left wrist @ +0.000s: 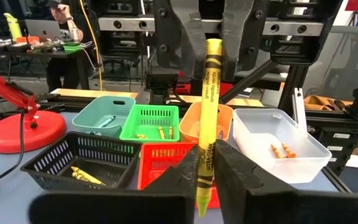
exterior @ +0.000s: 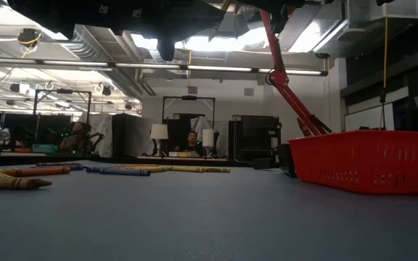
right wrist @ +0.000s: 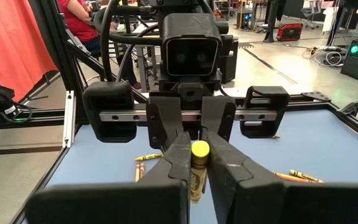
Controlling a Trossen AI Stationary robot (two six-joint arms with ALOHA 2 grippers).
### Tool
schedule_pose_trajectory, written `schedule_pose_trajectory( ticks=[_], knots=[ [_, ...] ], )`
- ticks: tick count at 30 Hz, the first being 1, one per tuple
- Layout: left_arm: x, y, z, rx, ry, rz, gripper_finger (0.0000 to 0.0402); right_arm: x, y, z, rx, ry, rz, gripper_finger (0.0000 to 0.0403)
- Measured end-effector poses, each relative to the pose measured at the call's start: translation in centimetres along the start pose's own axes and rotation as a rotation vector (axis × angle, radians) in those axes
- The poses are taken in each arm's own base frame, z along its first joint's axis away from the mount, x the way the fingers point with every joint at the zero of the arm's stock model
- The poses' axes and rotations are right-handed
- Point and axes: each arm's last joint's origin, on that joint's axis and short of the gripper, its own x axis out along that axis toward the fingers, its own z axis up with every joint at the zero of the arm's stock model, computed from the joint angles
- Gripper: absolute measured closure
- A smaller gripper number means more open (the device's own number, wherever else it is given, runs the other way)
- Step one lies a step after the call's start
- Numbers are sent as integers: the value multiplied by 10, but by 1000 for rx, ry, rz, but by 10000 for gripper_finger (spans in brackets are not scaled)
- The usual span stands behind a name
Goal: Sort crayons
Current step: Put the yellow green crayon into the green basket
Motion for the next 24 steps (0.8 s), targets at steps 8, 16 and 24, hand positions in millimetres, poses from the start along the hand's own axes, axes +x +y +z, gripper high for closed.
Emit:
schedule_pose_trajectory(
  ticks=[8,16,24],
  knots=[
    [0,0,-2,-2,19,8,318,-10,-3,4,-19,47,-13,389],
    [-2,-4,-12,23,120,-4,314,-61,-19,12,-19,278,-151,375],
    [-2,-4,-13,26,131,-3,314,-125,-38,10,85,520,-239,380]
  ],
)
